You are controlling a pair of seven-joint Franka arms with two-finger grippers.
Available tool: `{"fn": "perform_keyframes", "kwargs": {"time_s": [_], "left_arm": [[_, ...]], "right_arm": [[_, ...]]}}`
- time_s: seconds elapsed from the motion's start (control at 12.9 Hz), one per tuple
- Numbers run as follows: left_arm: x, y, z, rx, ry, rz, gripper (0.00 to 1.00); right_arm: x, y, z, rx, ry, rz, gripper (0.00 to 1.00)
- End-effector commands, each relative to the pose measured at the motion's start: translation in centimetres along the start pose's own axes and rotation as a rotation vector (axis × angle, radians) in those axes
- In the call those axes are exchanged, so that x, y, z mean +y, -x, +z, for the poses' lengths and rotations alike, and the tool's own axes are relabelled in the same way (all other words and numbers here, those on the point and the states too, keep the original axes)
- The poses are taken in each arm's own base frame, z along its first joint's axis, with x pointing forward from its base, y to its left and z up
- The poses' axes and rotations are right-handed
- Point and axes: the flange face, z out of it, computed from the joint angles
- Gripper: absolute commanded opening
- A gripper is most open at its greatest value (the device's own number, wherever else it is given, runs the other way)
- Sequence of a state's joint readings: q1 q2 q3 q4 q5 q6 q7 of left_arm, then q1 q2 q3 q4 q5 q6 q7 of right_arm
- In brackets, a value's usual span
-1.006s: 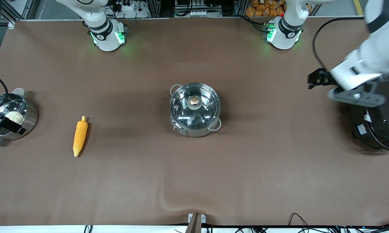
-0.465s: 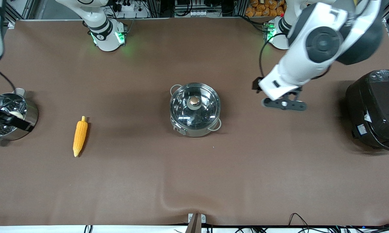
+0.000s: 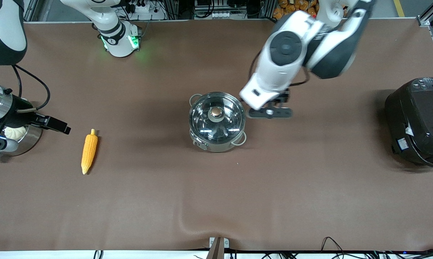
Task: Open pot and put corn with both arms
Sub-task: 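Lower the left gripper onto the lid knob while the right gripper nears the corn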
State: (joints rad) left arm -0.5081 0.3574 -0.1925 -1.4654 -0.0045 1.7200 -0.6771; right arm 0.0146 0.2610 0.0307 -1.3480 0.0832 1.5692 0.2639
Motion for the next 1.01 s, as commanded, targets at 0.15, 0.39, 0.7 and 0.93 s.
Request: {"fn": "perform_keyframes", "kwargs": {"time_s": [0.15, 0.39, 0.7, 0.93], "left_arm": [[6.7, 1.7, 3.4, 0.025, 0.032, -0.056, 1.0], [9.7, 3.1, 5.9, 0.047, 0.023, -0.049, 1.0], [13.0, 3.9, 11.1, 0.103, -0.018, -0.054, 1.0], [13.4, 4.1, 12.4, 0.098, -0.035, -0.045, 1.0]], "right_arm": [[3.3, -1.2, 1.3, -0.029, 0.015, -0.101, 1.0], [5.0, -2.9, 4.0, 0.012, 0.056, -0.136, 1.0], [5.5, -3.4, 13.5, 0.025, 0.061, -0.141, 1.0], [5.9, -2.5, 20.2, -0.001, 0.067, -0.173, 1.0]]}}
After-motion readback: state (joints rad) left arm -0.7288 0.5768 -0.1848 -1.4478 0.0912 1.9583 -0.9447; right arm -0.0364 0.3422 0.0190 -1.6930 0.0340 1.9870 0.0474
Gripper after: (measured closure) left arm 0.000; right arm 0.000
